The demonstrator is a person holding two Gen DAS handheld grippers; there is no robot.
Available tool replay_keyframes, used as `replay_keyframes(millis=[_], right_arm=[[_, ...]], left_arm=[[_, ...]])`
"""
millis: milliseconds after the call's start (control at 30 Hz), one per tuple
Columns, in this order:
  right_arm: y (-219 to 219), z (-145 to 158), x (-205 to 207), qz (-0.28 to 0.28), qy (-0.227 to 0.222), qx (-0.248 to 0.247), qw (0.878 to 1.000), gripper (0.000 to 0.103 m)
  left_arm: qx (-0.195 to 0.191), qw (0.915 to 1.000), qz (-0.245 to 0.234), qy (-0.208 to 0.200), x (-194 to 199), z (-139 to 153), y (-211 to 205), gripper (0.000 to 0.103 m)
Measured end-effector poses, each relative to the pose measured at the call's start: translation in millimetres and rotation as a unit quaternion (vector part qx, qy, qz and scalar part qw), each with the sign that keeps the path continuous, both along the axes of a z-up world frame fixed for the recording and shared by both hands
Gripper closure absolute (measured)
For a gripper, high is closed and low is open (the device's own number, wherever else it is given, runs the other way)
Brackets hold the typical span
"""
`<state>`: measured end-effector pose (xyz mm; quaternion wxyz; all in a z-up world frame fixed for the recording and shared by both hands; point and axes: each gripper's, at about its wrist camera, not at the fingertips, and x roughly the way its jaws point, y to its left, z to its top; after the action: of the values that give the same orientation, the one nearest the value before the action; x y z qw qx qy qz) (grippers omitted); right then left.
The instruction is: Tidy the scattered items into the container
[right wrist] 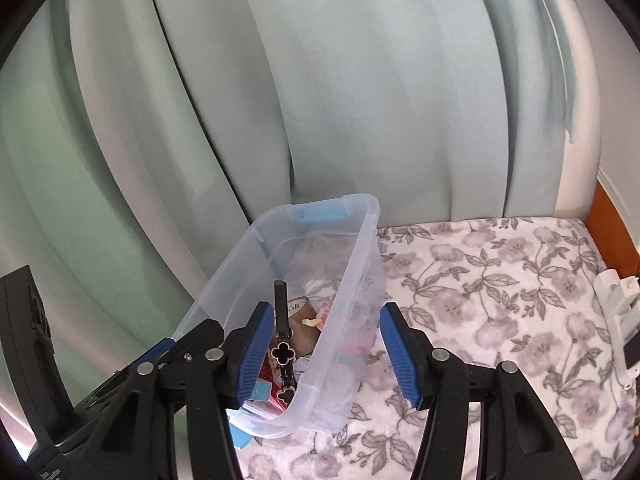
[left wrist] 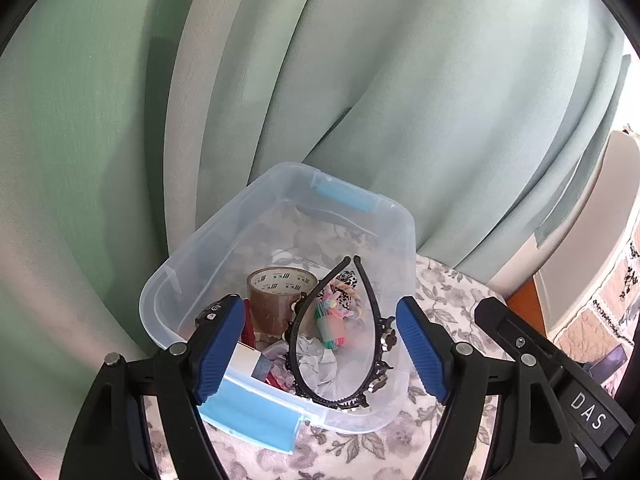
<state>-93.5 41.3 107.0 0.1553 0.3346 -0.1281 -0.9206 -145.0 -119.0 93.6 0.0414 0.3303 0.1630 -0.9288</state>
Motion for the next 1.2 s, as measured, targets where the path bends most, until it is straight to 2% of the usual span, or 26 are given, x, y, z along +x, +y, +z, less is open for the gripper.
replay_keyframes(millis=[67,167,333,567,1033,1200], right_arm=[[7,6,11,-0.006,0.000,0.002,1.000,0.039],[17,10,21,-0.015,-0.005,0.000,1.000,0.035],[28,14,34,-0.025,-0.006,0.000,1.000,0.032],[42,20,49,-0.046,-0.008,0.013,0.999,0.026],[56,25,70,-0.056,-0.026,0.046,0.997,0.023],[56,29,73,-0.052,-0.027,0.063,0.996,0.022]], left_arm=[[0.001,1.0000,-0.005,0.001,5,5,3,0.024],[-0.018,0.9998,-0.009,0.000,14,13,10,0.021],[-0.044,0.9988,-0.019,0.008,29,26,22,0.019],[-0.060,0.9977,-0.030,0.009,37,32,32,0.010],[-0.120,0.9912,-0.052,0.016,53,39,48,0.010],[-0.112,0.9926,-0.047,0.004,51,37,48,0.010]])
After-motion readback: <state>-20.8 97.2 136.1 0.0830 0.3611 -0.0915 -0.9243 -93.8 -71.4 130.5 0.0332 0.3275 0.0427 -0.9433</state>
